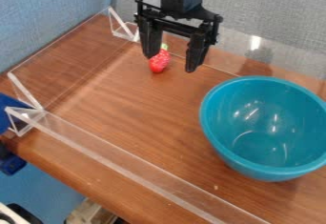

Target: Put the strawberry in the blue bowl

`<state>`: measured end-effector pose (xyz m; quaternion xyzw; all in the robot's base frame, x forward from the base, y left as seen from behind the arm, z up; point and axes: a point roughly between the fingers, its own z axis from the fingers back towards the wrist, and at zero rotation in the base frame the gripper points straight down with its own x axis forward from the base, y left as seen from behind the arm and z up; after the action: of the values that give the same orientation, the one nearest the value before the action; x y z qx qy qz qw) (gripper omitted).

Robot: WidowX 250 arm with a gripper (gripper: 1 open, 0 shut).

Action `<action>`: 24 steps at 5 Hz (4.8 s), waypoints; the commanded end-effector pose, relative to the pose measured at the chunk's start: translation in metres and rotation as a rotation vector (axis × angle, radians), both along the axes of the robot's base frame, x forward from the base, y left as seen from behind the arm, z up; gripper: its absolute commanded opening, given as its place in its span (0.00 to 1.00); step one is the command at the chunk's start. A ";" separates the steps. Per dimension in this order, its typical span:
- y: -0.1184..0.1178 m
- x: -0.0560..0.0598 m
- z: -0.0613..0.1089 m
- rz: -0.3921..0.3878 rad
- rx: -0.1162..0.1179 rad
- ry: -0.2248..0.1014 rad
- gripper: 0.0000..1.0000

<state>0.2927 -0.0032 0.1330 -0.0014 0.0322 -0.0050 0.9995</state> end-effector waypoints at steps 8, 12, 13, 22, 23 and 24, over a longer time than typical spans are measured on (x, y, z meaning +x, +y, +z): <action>0.061 0.069 -0.050 0.115 -0.033 0.041 1.00; 0.084 0.102 -0.073 0.184 -0.028 0.038 1.00; 0.087 0.107 -0.079 0.199 -0.027 0.041 1.00; 0.080 0.111 -0.093 0.187 -0.057 0.035 0.00; 0.078 0.109 -0.087 0.169 -0.063 0.027 0.00; 0.077 0.106 -0.082 0.152 -0.069 0.019 0.00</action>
<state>0.3940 0.0731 0.0255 -0.0399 0.0724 0.0735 0.9939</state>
